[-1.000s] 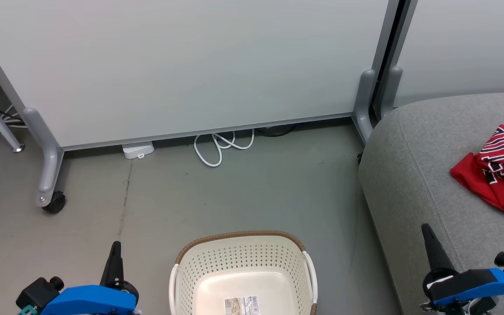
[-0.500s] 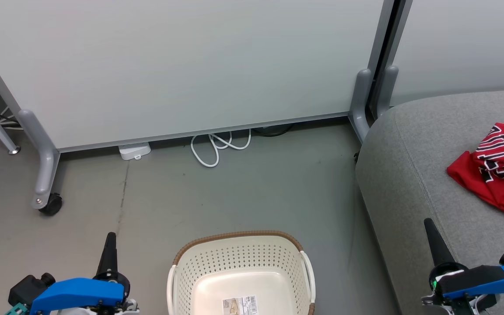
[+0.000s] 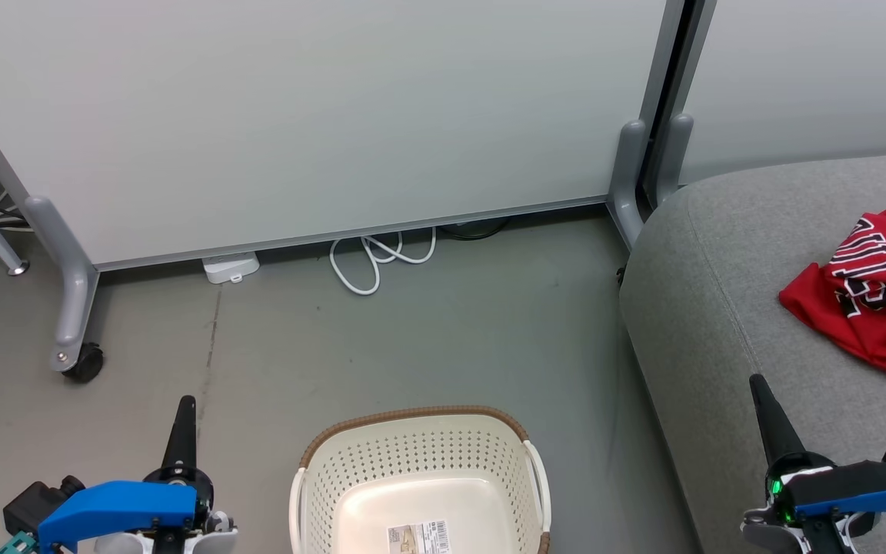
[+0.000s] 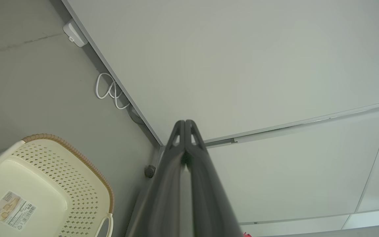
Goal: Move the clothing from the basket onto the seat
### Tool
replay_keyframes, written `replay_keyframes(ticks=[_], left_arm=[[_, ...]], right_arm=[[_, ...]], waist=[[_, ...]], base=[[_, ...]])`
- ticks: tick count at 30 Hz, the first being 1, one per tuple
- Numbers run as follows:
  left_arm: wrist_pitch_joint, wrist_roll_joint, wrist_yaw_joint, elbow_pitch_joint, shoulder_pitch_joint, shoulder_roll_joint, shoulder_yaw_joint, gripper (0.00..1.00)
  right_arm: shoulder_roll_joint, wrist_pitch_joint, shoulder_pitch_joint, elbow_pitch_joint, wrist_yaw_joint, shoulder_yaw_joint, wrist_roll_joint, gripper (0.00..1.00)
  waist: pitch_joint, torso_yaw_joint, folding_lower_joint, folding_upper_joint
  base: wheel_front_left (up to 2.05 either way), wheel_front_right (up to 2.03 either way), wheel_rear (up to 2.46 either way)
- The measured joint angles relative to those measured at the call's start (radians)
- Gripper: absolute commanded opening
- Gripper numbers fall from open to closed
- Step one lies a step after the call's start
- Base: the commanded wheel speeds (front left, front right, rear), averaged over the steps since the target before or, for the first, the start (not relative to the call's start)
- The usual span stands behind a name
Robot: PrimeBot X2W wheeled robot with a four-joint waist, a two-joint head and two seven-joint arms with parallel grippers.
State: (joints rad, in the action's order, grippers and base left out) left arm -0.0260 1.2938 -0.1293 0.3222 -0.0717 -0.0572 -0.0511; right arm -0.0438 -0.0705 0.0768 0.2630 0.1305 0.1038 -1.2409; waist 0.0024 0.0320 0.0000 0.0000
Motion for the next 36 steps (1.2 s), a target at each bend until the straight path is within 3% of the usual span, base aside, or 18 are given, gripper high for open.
replay_keyframes(ticks=[36], left_arm=[[-0.071, 0.258, 0.000, -0.063, -0.026, 0.006, -0.051, 0.00]], right_arm=[[-0.003, -0.034, 0.022, -0.014, 0.000, 0.007, -0.301, 0.00]], waist=[[0.001, -0.025, 0.0000, 0.0000]], base=[[0.00, 0.00, 0.00]])
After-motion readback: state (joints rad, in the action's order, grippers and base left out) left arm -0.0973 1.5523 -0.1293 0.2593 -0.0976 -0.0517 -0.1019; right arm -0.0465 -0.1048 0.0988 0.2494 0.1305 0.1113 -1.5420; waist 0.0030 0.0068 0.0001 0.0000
